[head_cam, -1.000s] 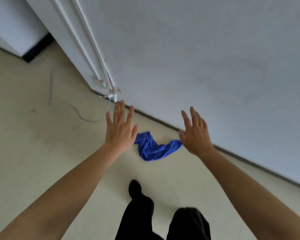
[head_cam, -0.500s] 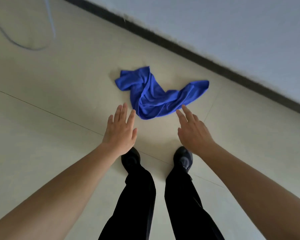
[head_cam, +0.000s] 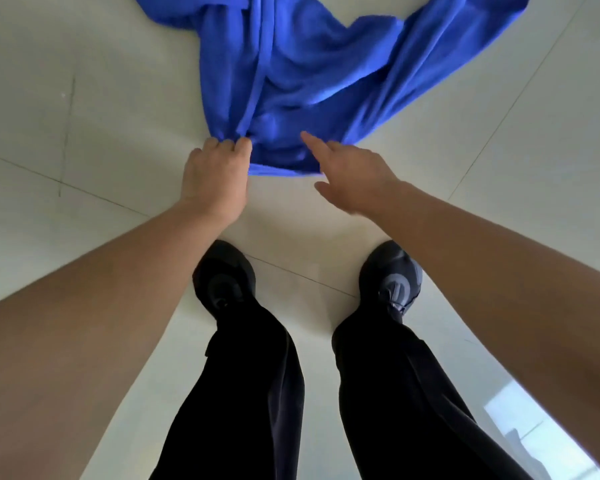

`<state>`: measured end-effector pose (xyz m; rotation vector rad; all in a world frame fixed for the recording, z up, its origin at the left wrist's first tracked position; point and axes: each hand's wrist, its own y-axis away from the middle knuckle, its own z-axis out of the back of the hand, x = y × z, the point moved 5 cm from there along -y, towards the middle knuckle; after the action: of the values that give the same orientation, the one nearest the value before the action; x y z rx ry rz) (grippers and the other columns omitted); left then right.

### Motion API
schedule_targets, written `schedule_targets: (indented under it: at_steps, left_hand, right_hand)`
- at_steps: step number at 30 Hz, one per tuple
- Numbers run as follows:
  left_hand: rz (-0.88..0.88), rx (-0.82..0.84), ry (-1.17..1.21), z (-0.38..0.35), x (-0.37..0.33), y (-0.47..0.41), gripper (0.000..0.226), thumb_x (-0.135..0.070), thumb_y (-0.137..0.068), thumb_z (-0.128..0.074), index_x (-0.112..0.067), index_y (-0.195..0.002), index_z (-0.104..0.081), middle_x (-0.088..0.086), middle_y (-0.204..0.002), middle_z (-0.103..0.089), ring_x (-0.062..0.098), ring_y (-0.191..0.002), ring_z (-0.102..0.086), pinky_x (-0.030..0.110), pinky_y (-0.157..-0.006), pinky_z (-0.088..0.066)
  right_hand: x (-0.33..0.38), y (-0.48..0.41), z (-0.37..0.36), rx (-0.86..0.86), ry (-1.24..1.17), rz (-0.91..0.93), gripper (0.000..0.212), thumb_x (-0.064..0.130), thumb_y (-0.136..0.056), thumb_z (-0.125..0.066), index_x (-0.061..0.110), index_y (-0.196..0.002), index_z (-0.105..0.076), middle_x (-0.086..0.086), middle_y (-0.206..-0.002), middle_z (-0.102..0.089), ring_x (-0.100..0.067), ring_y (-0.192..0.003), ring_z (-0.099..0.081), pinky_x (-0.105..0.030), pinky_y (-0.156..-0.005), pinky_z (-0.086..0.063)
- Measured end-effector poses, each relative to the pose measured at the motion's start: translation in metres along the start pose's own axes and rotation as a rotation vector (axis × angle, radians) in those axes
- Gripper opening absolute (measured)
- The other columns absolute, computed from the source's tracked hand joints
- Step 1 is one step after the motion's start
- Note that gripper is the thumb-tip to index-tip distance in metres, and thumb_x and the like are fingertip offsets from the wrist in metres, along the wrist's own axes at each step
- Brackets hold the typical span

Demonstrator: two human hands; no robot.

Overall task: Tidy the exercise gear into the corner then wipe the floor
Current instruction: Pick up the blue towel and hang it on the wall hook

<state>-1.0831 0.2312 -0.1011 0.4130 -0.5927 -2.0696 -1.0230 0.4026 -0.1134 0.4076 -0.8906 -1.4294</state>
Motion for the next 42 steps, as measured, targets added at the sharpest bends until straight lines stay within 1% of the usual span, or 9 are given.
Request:
schedule_targets:
  at_steps: [2,4,11,15,18,25,30,34,42]
  left_hand:
    - [-0.070,-0.062,0.010,0.016,-0.004,0.016,0.011,-0.005,-0.080,-0.062,-0.003,-0.090,-0.058,0.020,-0.084,-0.057,0.041,-0.081,-0.055,0.043,-0.061,-0.038]
    - [-0.123,-0.099,-0.005,0.042,-0.010,0.037,0.008,-0.008,-0.079,-0.062,-0.005,-0.082,-0.056,0.018,-0.079,-0.053,0.038,-0.074,-0.053,0.039,-0.058,-0.031]
    - [-0.136,-0.297,0.004,0.196,-0.030,0.088,0.010,-0.018,-0.090,-0.059,-0.008,-0.090,-0.059,0.013,-0.080,-0.054,0.034,-0.071,-0.051,0.040,-0.057,-0.036]
    - [-0.102,-0.451,0.098,0.334,-0.050,0.114,0.015,-0.021,-0.094,-0.052,-0.008,-0.095,-0.060,0.014,-0.084,-0.057,0.036,-0.075,-0.054,0.042,-0.061,-0.041]
    - [-0.088,-0.566,0.144,0.449,-0.065,0.149,0.019,-0.023,-0.095,-0.049,-0.008,-0.097,-0.061,0.015,-0.085,-0.058,0.037,-0.077,-0.055,0.043,-0.063,-0.042]
    - [-0.232,-0.780,0.115,0.663,-0.103,0.275,0.017,-0.028,-0.094,-0.055,-0.012,-0.093,-0.063,0.009,-0.082,-0.060,0.035,-0.079,-0.054,0.042,-0.066,-0.040]
    - [-0.460,-0.856,0.179,0.765,-0.117,0.353,0.021,-0.029,-0.095,-0.052,-0.013,-0.092,-0.064,0.004,-0.077,-0.059,0.032,-0.078,-0.052,0.041,-0.069,-0.041]
    - [-0.674,-0.897,0.216,0.837,-0.138,0.394,0.022,-0.033,-0.094,-0.056,-0.013,-0.089,-0.064,0.001,-0.078,-0.059,0.027,-0.081,-0.050,0.037,-0.076,-0.038]
    - [-1.031,-0.833,0.449,0.907,-0.266,0.499,0.009,-0.023,-0.096,-0.059,-0.014,-0.093,-0.061,-0.005,-0.087,-0.062,0.018,-0.085,-0.053,0.033,-0.078,-0.044]
  right_hand:
    - [0.004,0.015,0.004,0.016,0.054,0.037,0.037,0.034,-0.103,-0.049,0.022,-0.138,-0.049,-0.009,-0.125,-0.053,-0.033,-0.107,-0.059,-0.035,-0.073,-0.037]
    - [0.008,0.039,0.016,0.002,0.079,0.063,0.032,0.038,-0.105,-0.043,0.019,-0.126,-0.057,-0.011,-0.118,-0.053,-0.033,-0.102,-0.060,-0.036,-0.069,-0.036]
    - [-0.007,0.142,0.169,-0.257,-0.045,-0.062,0.032,0.036,-0.107,-0.038,0.019,-0.127,-0.057,-0.012,-0.117,-0.051,-0.034,-0.102,-0.056,-0.038,-0.071,-0.035]
    - [-0.007,0.235,0.291,-0.477,-0.112,-0.065,0.029,0.032,-0.104,-0.044,0.017,-0.123,-0.061,-0.010,-0.122,-0.053,-0.033,-0.105,-0.054,-0.039,-0.078,-0.041]
    - [0.006,0.318,0.372,-0.558,-0.230,-0.056,0.026,0.030,-0.103,-0.045,0.017,-0.119,-0.062,-0.005,-0.119,-0.057,-0.030,-0.106,-0.054,-0.042,-0.080,-0.047]
    - [0.055,0.512,0.492,-0.845,-0.277,-0.065,0.018,0.022,-0.100,-0.047,0.009,-0.104,-0.060,-0.009,-0.098,-0.061,-0.033,-0.086,-0.056,-0.041,-0.075,-0.042]
    - [0.099,0.633,0.549,-1.021,-0.299,-0.119,0.025,0.021,-0.101,-0.038,0.009,-0.104,-0.059,-0.005,-0.095,-0.062,-0.029,-0.083,-0.056,-0.043,-0.078,-0.046]
    - [0.118,0.725,0.578,-1.252,-0.222,-0.242,0.020,0.017,-0.101,-0.042,0.009,-0.108,-0.060,-0.006,-0.098,-0.063,-0.028,-0.084,-0.057,-0.039,-0.079,-0.046]
    - [0.119,0.915,0.547,-1.458,-0.123,-0.635,0.019,0.018,-0.105,-0.044,0.014,-0.112,-0.060,-0.001,-0.102,-0.063,-0.025,-0.092,-0.059,-0.033,-0.088,-0.042]
